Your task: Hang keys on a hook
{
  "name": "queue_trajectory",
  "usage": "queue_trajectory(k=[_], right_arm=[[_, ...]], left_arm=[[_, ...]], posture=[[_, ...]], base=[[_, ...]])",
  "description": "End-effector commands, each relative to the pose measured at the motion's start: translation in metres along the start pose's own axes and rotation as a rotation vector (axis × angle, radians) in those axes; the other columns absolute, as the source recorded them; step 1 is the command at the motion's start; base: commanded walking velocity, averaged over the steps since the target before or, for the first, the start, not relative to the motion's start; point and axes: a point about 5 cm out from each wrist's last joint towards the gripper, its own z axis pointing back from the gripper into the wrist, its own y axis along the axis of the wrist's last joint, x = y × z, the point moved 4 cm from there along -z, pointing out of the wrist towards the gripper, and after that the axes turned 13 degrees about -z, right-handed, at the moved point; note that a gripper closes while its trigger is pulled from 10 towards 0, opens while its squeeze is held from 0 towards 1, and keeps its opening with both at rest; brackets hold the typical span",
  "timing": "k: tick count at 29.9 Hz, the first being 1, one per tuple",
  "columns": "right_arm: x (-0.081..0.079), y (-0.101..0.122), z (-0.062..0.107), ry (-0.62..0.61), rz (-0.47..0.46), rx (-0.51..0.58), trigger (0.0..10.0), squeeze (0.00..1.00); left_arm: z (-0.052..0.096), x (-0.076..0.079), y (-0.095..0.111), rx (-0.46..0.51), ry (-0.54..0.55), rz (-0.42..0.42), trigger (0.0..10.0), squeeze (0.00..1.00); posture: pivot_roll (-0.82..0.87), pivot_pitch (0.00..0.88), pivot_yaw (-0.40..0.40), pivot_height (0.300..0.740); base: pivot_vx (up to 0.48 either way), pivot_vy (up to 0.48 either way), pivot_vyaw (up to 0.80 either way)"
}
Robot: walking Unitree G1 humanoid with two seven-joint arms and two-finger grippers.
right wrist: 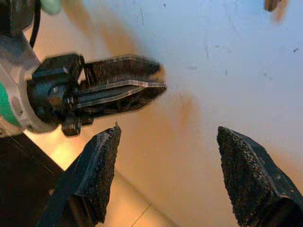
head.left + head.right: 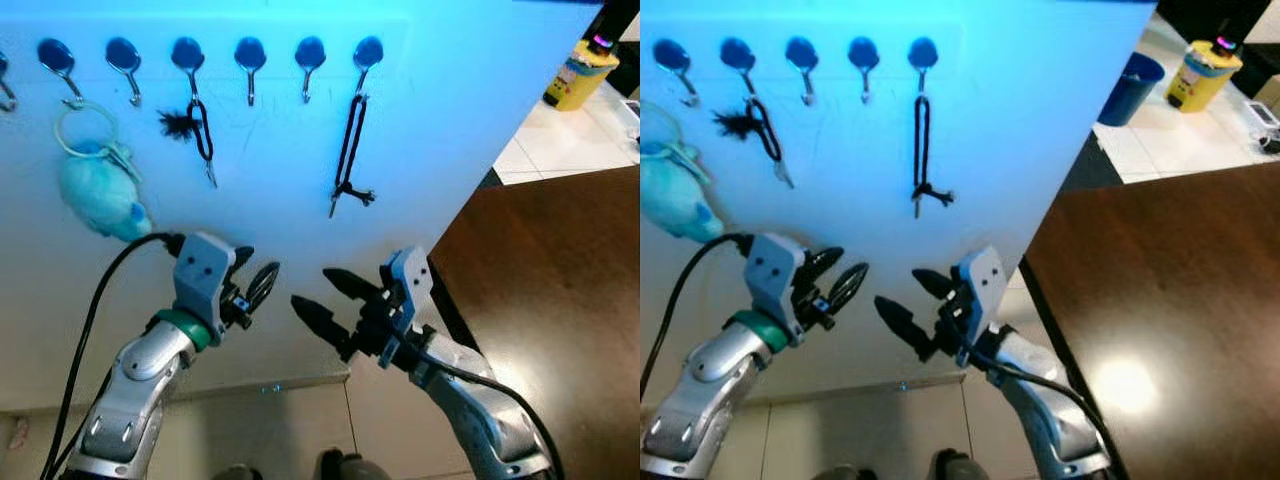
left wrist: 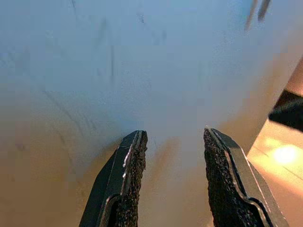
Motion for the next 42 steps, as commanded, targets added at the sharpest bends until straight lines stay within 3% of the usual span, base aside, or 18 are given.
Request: queue_trajectory(k=[1,8,14,18,22,25,30,32,34,42], right_arm=[[0.004,-0.003,0.0,-0.001,0.006,-0.005,10.0,0.0],[0.011,-0.002,-0.016,0.009,0.012,0.015,10.0,0.0],[0.012,-0.003,-0.023,0.019,0.009,0.015,10.0,0.0],[0.013,-0.003,-0.024,0.025,0.001,0.015,10.0,0.0],[0.015,-0.003,-0.024,0.027,-0.001,0.016,10.0,0.0],[0.018,-0.003,-0.024,0.034,0.013,0.01,10.0,0.0],[0.019,-0.002,-0.023,0.037,0.015,0.008,10.0,0.0],[0.018,-0.001,-0.021,0.055,0.018,0.004,10.0,0.0],[0.018,-0.002,-0.019,0.073,0.023,-0.005,10.0,0.0],[0.017,-0.006,-0.014,0.113,0.021,-0.039,10.0,0.0]], left_arm=[[-0.003,-0.001,-0.005,-0.009,0.011,-0.01,10.0,0.0],[-0.012,-0.019,-0.019,-0.033,0.058,-0.001,10.0,0.0],[-0.015,-0.02,-0.022,-0.041,0.023,-0.056,10.0,0.0],[-0.015,-0.018,-0.024,-0.047,0.001,-0.045,10.0,0.0],[-0.016,-0.01,-0.025,-0.036,-0.058,-0.016,10.0,0.0],[-0.013,0.005,-0.019,0.01,-0.156,0.022,10.0,0.0],[-0.012,0.011,-0.017,0.021,-0.189,0.034,10.0,0.0],[-0.002,0.028,-0.013,0.053,-0.327,0.115,10.0,0.0],[0.0,0.031,-0.013,0.067,-0.363,0.15,10.0,0.0],[0.001,0.041,-0.011,0.08,-0.413,0.101,10.0,0.0]], posture=[[-0.04,0.0,0.05,0.74],[-0.02,0.0,0.069,0.74],[0.01,0.0,0.072,0.74],[0.01,0.0,0.071,0.74],[0.01,0.0,0.067,0.74],[0.0,0.0,0.052,0.74],[0.0,0.0,0.046,0.74],[0.01,0.0,0.028,0.74],[0.0,0.0,0.024,0.74],[0.01,0.0,0.016,0.74]], base=[[0.0,0.0,0.0],[0.0,0.0,0.0],[0.0,0.0,0.0],[0.0,0.0,0.0],[0.0,0.0,0.0],[0.0,0.0,0.0],[0.0,0.0,0.0],[0.0,0.0,0.0],[0.0,0.0,0.0],[0.0,0.0,0.0]])
